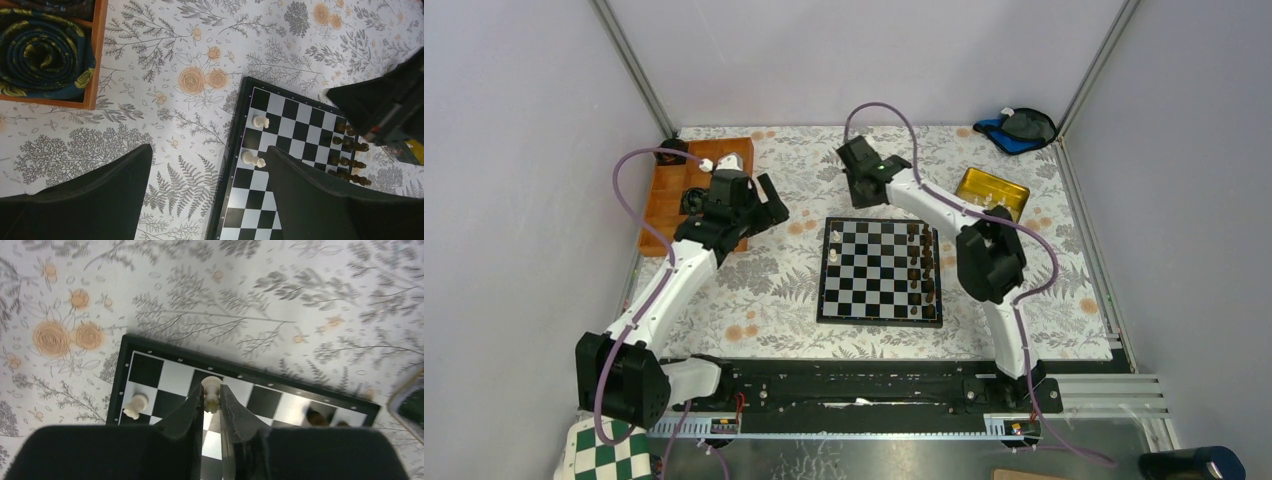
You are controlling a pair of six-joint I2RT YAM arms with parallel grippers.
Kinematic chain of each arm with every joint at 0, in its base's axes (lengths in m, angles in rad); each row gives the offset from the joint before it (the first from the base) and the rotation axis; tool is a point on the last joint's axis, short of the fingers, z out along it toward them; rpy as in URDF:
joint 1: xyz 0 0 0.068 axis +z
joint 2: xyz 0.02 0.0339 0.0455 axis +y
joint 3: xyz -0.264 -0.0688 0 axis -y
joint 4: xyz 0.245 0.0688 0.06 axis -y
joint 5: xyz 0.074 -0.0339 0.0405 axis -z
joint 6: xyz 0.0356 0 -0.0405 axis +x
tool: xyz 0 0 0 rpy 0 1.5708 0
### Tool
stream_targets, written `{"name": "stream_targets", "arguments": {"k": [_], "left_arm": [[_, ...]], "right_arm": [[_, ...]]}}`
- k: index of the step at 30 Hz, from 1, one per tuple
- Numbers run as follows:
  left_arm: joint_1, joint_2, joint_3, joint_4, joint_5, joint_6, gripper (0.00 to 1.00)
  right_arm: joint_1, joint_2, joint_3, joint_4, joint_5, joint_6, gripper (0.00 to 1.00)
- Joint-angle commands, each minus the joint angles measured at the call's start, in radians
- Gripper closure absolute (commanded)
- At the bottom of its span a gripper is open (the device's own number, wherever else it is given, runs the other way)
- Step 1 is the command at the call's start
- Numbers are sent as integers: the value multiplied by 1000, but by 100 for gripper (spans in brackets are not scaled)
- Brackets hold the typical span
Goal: Set up the chess pieces on the board
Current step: Place the chess piece on the chessboard.
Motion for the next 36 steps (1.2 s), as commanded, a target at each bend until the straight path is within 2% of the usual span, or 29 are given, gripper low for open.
{"name": "stream_targets", "arguments": {"k": [1, 21, 36], "left_arm": [[2, -34, -17, -20, -13, -19, 9], [2, -75, -43, -36, -26, -21, 9], [2, -52, -43, -35, -24, -20, 9]], "right_arm": [[53, 51, 70, -31, -29, -12, 100], [123, 223, 241, -71, -79, -27, 100], [122, 250, 247, -69, -78, -29, 100]]}}
